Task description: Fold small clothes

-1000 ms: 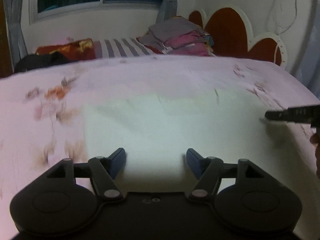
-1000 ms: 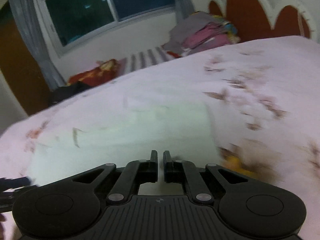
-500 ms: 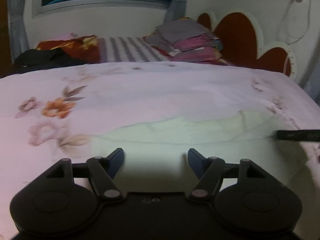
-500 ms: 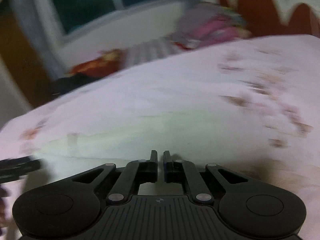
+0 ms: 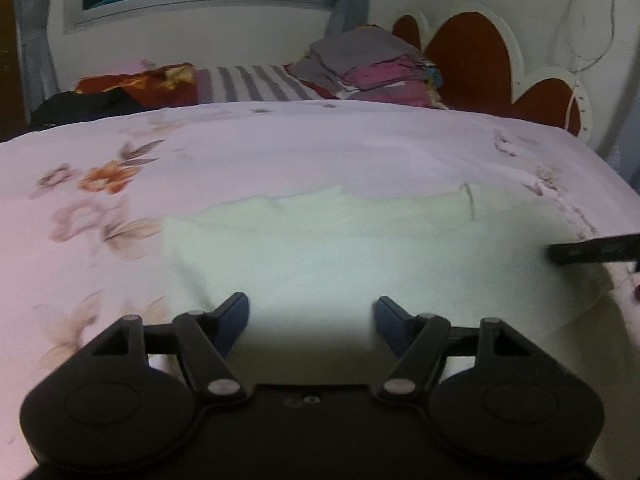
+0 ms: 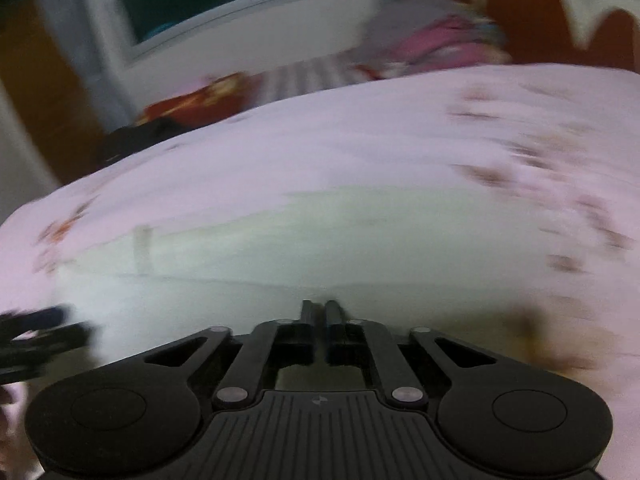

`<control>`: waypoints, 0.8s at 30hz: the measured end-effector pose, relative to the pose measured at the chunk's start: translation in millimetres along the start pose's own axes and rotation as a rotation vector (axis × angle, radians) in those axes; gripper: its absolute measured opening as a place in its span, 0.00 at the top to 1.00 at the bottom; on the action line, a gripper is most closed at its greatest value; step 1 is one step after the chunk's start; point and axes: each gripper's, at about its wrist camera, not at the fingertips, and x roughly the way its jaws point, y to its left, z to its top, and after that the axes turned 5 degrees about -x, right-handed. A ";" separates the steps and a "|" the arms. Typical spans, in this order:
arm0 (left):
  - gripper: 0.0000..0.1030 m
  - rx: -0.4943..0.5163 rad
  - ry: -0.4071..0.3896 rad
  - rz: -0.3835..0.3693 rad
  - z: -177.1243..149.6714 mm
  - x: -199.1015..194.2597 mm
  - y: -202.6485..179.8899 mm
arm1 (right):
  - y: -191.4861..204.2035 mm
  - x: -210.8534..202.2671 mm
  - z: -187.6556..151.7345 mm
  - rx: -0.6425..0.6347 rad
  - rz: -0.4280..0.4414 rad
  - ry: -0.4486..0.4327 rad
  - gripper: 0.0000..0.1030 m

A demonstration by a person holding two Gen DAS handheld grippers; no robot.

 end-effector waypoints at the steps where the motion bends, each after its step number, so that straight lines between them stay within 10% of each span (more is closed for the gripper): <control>1: 0.33 0.018 -0.003 0.012 -2.5 -1.6 -2.9 | -13.9 -5.6 -0.6 0.018 -0.036 0.003 1.00; 17: 0.36 0.076 -0.040 0.016 -26.8 -44.6 -32.9 | -3.5 -48.2 -18.0 -0.058 -0.034 -0.031 0.94; 20: 0.34 0.070 0.042 0.043 -33.4 -29.4 -26.2 | -13.5 -33.5 -25.4 -0.048 -0.050 0.038 0.56; 24: 0.36 0.094 0.015 0.044 -34.5 -37.4 -31.0 | -4.2 -39.1 -24.4 -0.080 -0.050 0.004 0.56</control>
